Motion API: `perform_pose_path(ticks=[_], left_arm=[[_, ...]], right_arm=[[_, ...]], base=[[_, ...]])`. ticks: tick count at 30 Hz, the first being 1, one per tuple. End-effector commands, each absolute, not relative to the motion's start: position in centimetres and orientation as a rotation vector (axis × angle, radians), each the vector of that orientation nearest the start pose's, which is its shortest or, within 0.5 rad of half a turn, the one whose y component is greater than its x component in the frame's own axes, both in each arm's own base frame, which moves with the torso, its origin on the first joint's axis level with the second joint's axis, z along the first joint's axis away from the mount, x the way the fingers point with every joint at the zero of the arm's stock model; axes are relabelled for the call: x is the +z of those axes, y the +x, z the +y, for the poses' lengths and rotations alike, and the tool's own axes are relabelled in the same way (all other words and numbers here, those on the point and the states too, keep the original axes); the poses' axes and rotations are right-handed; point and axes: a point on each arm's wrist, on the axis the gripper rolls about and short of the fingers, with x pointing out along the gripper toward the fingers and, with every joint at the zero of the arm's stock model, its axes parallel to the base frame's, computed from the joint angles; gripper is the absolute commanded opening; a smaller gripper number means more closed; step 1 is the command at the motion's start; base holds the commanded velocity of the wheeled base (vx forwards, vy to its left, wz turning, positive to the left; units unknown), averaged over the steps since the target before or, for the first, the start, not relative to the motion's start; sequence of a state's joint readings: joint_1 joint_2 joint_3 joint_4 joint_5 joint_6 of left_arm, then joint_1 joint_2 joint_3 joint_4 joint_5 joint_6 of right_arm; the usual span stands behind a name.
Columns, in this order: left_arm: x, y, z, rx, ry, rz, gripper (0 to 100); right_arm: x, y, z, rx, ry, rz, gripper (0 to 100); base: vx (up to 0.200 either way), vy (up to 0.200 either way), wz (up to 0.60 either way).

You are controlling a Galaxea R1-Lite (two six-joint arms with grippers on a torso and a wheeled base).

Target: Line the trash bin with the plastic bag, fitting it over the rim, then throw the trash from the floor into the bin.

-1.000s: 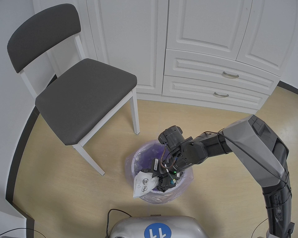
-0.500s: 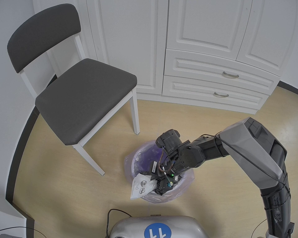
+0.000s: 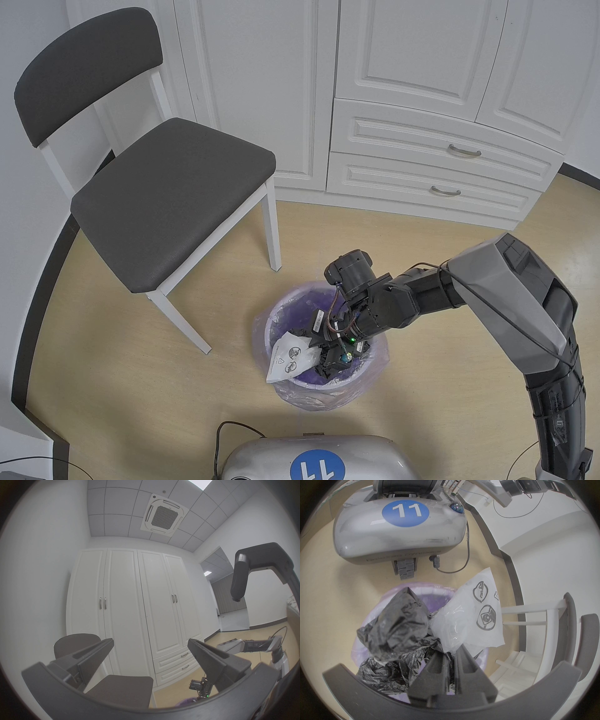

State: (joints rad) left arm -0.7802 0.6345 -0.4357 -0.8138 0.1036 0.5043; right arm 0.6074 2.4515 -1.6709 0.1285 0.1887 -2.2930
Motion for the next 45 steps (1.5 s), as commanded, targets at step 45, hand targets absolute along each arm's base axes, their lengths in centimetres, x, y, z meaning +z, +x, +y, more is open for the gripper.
perform_pose_path(ticks=[45], left_arm=[[31.8,2.7,-1.1,-0.257,-0.063,-0.017,100]], right_arm=[[6.6,40.0,28.2,1.353,-2.389,0.007,0]], base=[[0.0,0.0,0.0]])
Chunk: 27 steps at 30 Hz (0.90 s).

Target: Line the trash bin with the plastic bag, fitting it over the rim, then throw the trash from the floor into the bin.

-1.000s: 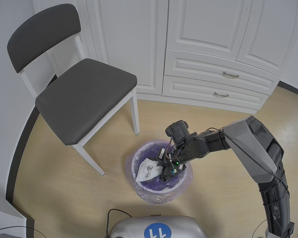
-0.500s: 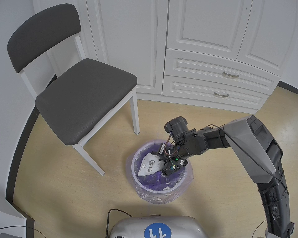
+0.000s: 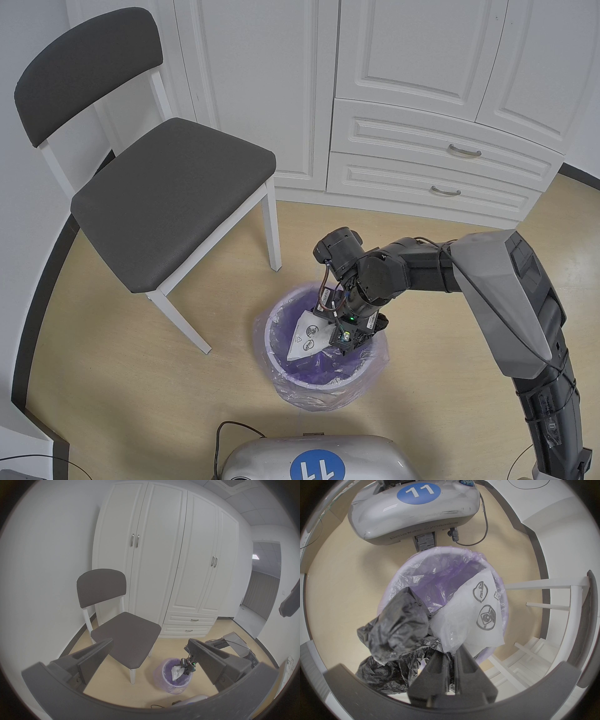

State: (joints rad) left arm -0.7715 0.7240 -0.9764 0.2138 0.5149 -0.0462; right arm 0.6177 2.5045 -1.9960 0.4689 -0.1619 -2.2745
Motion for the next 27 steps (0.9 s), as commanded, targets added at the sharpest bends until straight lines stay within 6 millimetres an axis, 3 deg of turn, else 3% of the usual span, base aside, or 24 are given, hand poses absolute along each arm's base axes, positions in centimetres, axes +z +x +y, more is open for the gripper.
perform_pose_path(ticks=[1,15,16,27], left_arm=[[31.8,2.7,-1.1,-0.252,-0.061,-0.017,100],[31.6,2.7,-1.1,-0.253,-0.054,-0.015,100],[31.6,2.7,-1.1,-0.253,-0.054,-0.015,100],[31.6,2.7,-1.1,-0.255,-0.054,-0.015,100]], right_arm=[[6.4,40.1,28.2,1.353,-2.379,0.016,0],[5.2,40.6,28.1,1.374,-2.326,0.006,0],[4.9,40.7,28.1,1.372,-2.325,0.003,100],[5.2,41.0,28.2,1.342,-2.315,-0.031,100]], base=[[0.0,0.0,0.0],[0.0,0.0,0.0],[0.0,0.0,0.0],[0.0,0.0,0.0]])
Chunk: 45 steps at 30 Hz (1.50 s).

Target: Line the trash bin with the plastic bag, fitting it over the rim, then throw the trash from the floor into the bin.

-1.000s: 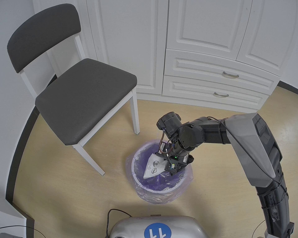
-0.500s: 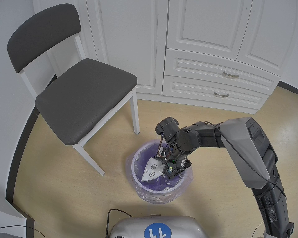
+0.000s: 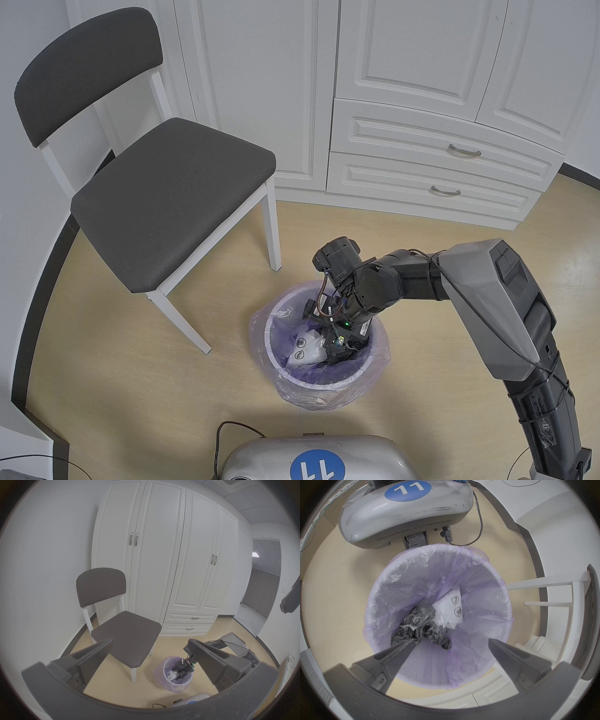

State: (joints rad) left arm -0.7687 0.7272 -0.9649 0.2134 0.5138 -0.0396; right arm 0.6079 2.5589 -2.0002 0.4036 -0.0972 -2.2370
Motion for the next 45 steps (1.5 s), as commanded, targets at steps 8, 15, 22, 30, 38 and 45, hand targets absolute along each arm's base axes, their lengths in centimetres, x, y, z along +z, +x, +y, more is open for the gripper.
perform_pose_path(ticks=[8,15,22,30,38,45], left_arm=[[31.6,2.7,-1.1,-0.255,-0.054,-0.016,100],[30.6,3.4,-1.8,-0.27,-0.003,0.025,100],[29.4,5.2,-3.6,-0.298,0.051,0.102,100],[28.0,7.2,-5.5,-0.403,0.044,0.115,100],[27.5,14.0,-6.9,-0.373,0.024,0.13,100],[26.3,18.7,-7.2,-0.289,0.016,0.16,100]], right_arm=[[6.9,40.7,28.2,1.295,-2.287,-0.038,100],[13.6,39.6,27.5,1.155,-1.964,-0.037,100],[19.9,36.8,24.7,0.896,-1.541,0.042,100],[22.6,34.4,19.3,0.406,-0.856,0.05,100],[21.1,32.8,11.7,0.236,-0.404,0.19,100],[18.8,32.4,8.8,0.131,-0.085,0.177,100]], base=[[0.0,0.0,0.0],[0.0,0.0,0.0],[0.0,0.0,0.0],[0.0,0.0,0.0],[0.0,0.0,0.0],[0.0,0.0,0.0]])
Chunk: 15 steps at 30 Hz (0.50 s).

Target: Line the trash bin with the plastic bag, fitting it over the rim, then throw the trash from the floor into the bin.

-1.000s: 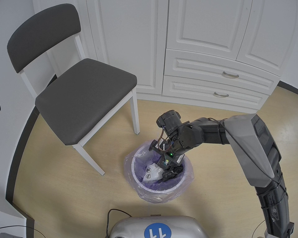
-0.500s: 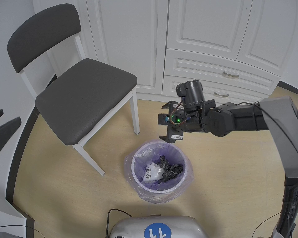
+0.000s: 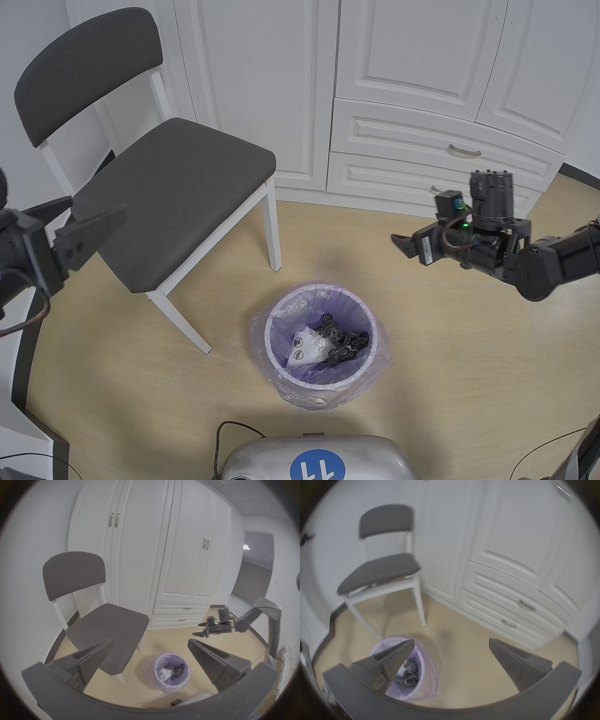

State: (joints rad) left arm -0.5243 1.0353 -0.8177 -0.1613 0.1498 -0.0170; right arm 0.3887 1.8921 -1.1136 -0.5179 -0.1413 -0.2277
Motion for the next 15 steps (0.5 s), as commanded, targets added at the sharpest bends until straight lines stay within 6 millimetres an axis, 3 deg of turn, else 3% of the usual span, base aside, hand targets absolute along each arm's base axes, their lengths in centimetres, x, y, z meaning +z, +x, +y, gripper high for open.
perform_pose_path(ticks=[1,4,5,10,15], left_arm=[[26.2,19.7,-7.1,-0.266,0.011,0.156,100],[25.7,21.7,-6.7,-0.222,0.009,0.155,100],[25.3,23.3,-6.1,-0.179,0.004,0.147,100],[24.7,26.7,-3.6,-0.068,-0.008,0.101,100],[24.7,27.7,-2.0,-0.057,-0.016,0.093,100]], right_arm=[[18.3,32.3,8.7,0.12,-0.04,0.169,100],[17.4,32.5,8.4,0.1,0.035,0.169,100],[16.6,32.8,8.0,0.08,0.082,0.179,100],[16.1,33.3,6.3,0.024,0.133,0.192,100],[16.6,33.9,4.9,-0.017,0.14,0.171,100]], base=[[0.0,0.0,0.0],[0.0,0.0,0.0],[0.0,0.0,0.0],[0.0,0.0,0.0],[0.0,0.0,0.0]])
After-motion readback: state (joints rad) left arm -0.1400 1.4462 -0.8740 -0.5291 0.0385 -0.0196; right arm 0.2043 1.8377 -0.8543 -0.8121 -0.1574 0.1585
